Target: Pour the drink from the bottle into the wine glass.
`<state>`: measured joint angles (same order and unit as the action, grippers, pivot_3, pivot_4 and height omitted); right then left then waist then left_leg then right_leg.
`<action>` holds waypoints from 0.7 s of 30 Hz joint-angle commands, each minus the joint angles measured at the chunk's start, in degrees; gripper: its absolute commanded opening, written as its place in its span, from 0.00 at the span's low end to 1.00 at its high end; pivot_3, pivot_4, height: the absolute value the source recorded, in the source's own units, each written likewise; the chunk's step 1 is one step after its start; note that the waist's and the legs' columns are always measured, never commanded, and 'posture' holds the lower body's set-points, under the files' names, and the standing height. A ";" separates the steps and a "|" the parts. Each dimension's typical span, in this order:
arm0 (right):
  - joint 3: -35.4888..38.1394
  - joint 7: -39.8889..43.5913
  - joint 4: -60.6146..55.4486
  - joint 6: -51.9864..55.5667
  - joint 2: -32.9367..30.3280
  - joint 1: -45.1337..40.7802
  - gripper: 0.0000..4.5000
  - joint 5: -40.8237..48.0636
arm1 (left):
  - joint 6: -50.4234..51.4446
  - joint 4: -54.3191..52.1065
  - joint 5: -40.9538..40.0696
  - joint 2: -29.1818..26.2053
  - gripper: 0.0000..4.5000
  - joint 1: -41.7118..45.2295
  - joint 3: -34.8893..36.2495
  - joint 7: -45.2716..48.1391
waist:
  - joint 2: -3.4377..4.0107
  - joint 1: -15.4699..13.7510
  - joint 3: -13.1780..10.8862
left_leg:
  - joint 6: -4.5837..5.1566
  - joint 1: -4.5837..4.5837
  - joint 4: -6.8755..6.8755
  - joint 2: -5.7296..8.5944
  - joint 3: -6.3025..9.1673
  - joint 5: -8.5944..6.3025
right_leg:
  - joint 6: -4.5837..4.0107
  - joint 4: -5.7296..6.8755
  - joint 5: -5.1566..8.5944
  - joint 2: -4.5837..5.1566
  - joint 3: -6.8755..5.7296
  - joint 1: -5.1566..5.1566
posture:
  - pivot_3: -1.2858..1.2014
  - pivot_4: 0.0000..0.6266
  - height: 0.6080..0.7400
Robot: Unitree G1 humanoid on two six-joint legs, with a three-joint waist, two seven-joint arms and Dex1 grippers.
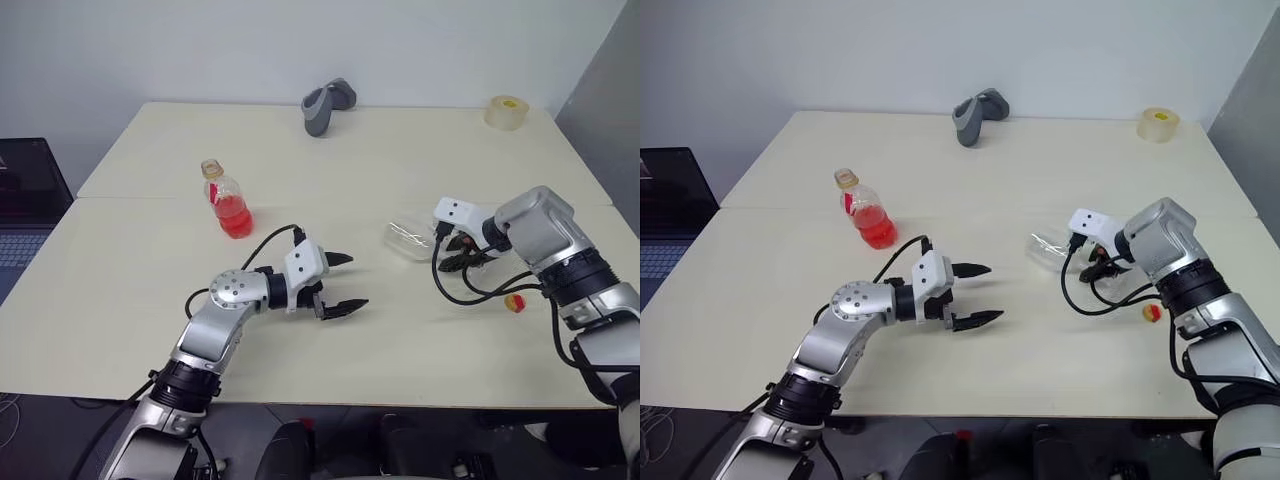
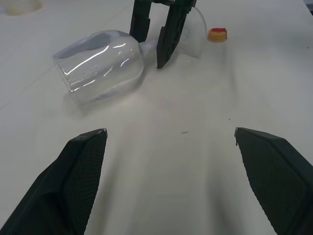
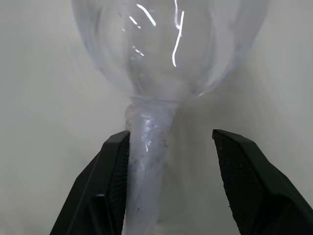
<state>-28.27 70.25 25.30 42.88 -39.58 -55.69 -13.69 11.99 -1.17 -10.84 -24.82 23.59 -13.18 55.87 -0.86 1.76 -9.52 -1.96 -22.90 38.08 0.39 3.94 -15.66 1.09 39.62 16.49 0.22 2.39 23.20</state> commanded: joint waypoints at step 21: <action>14.24 -17.11 -8.14 -9.52 6.41 2.15 0.04 4.68 | 3.12 -2.52 -3.00 0.43 1.00 -1.96 6.02 -5.33 | 0.00 0.09 0.00 | -0.01 -0.02 -0.02 -0.04 0.00 0.00 | 0.00 0.04 0.00 0.00 0.03 0.06 | 0.52 0.24 1.00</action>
<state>-18.56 56.40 22.00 34.92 -34.24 -54.32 -11.61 14.22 -0.69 -11.96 -24.04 22.21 -9.80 51.85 -0.86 1.85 -9.52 -1.97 -22.93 38.06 0.35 3.96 -15.66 1.09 39.65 16.49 0.22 2.43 23.27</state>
